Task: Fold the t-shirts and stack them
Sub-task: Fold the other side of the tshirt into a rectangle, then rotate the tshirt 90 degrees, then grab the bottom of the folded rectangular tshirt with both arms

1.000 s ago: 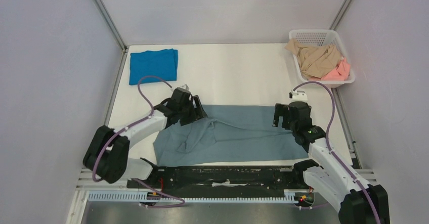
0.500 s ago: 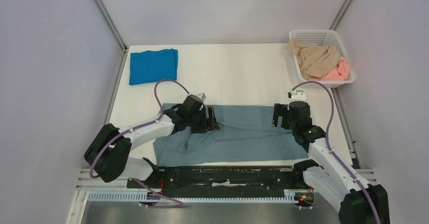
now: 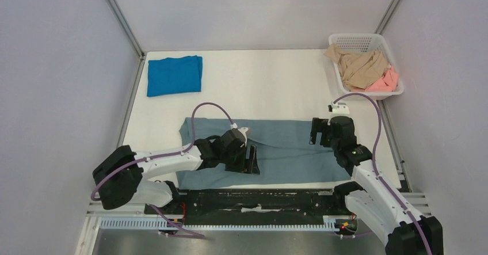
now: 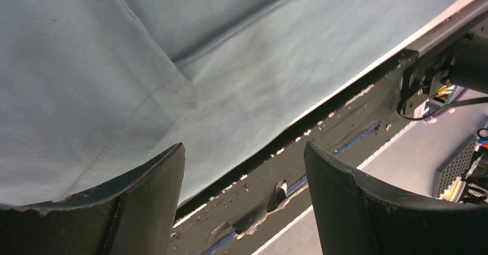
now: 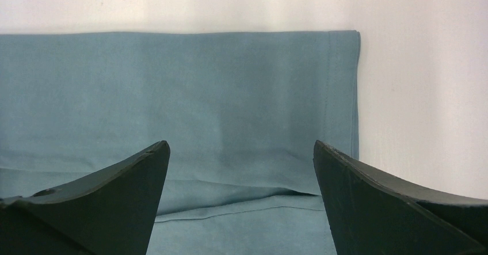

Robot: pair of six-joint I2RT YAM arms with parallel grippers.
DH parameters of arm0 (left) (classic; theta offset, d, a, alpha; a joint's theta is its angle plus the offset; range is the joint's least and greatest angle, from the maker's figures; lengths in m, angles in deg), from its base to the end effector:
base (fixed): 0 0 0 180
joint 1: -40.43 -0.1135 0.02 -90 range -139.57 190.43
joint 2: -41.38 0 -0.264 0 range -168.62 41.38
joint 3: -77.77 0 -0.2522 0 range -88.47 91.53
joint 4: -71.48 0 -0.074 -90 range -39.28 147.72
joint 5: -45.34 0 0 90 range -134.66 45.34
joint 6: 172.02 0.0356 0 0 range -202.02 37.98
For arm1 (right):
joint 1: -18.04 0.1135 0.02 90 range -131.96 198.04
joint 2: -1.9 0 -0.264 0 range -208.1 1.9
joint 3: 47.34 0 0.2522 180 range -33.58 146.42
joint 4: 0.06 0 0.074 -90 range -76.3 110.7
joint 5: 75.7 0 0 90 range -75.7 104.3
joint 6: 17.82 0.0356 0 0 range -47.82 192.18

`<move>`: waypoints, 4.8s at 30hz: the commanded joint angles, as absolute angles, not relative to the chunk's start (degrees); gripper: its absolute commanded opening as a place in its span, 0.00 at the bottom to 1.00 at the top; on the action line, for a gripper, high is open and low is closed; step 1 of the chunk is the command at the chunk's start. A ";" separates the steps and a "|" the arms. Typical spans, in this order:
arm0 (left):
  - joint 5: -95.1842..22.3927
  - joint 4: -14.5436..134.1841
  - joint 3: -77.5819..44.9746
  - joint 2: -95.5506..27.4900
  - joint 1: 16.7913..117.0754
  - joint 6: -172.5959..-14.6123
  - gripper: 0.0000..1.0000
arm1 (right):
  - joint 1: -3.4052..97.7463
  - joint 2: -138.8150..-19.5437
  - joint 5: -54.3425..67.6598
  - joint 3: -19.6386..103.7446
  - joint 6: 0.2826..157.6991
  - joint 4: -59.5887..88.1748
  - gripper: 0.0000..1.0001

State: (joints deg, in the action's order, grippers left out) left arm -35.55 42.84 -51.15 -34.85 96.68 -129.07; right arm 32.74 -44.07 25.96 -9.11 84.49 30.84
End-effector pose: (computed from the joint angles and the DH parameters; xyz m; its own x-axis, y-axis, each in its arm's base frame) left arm 0.1342 -0.2109 0.1747 -0.9444 0.1125 -0.3090 0.2667 0.8118 -0.5194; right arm 0.1677 0.0365 0.2014 -0.6105 0.0557 -0.7900 0.0351 0.9984 0.0432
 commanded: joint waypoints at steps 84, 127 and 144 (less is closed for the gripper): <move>-52.94 34.92 -45.82 -30.36 100.79 -131.21 0.88 | 61.90 -36.45 26.38 -12.62 103.55 46.44 0.98; -50.71 43.68 -59.40 -34.26 104.53 -136.41 0.02 | 61.90 -35.10 10.88 -19.06 103.58 50.13 0.00; -46.66 47.43 -52.76 -26.99 101.92 -130.03 0.02 | 61.90 -32.39 13.94 -13.35 103.30 39.13 0.00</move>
